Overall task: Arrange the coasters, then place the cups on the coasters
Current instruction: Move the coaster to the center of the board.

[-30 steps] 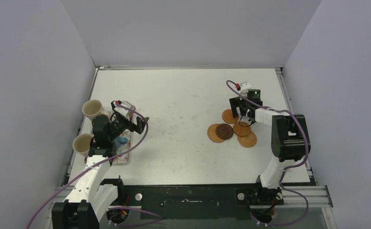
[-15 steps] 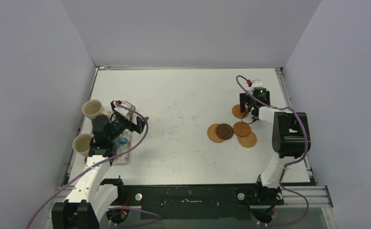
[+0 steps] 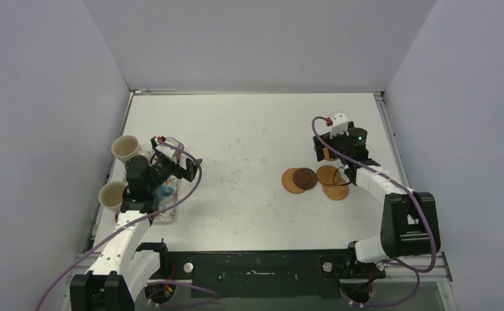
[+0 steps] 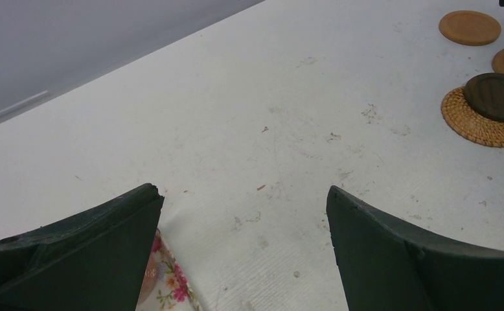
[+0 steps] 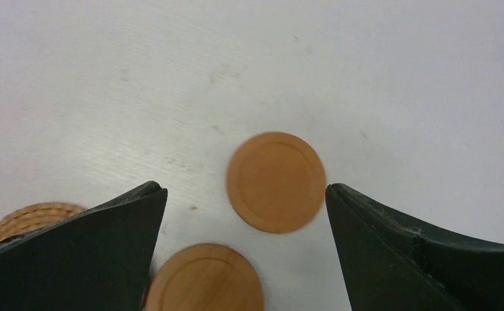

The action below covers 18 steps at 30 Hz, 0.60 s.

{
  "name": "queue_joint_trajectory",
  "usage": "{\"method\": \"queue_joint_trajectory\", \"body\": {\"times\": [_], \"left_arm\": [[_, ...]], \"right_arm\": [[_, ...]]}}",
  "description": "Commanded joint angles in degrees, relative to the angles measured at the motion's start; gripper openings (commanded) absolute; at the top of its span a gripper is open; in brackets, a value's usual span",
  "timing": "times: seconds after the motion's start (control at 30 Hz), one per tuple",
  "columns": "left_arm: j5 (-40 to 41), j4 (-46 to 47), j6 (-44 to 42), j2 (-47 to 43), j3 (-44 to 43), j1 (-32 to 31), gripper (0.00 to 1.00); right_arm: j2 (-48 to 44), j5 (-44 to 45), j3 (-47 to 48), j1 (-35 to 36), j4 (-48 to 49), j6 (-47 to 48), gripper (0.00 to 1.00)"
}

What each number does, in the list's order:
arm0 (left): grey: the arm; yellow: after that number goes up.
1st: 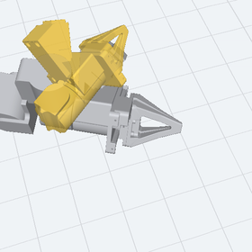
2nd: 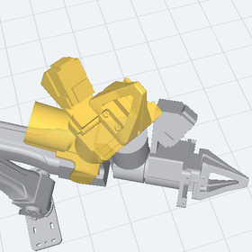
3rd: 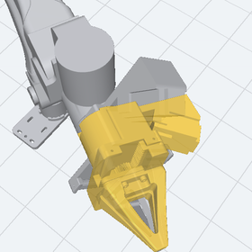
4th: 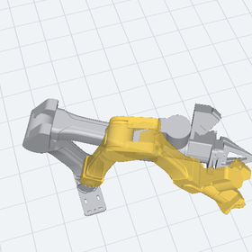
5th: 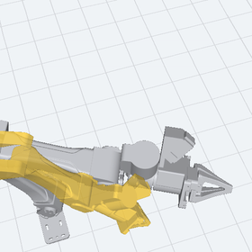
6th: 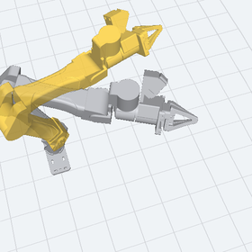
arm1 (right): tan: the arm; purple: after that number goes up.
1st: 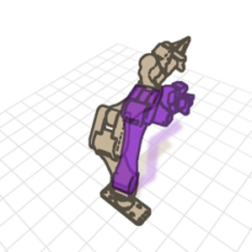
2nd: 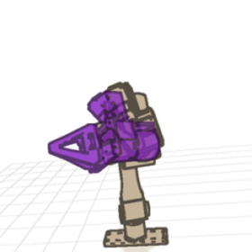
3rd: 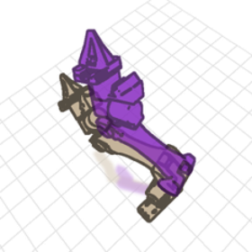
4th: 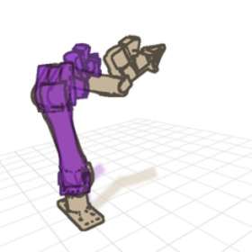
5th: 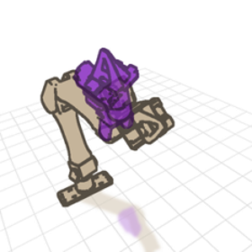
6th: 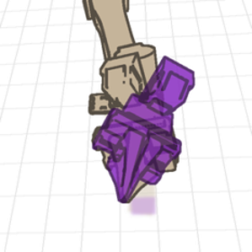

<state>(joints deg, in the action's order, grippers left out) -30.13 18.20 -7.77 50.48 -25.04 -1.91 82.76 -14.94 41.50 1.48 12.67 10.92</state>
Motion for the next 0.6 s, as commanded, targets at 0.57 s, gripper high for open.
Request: {"method": "queue_joint_trajectory", "body": {"times": [0.57], "left_arm": [[0.99, 2.08, -0.56, 0.35, -0.98, -0.55, 0.97]], "right_arm": [[9.6, -8.91, 8.37, 7.39, -15.63, 15.57, 1.0]]}}
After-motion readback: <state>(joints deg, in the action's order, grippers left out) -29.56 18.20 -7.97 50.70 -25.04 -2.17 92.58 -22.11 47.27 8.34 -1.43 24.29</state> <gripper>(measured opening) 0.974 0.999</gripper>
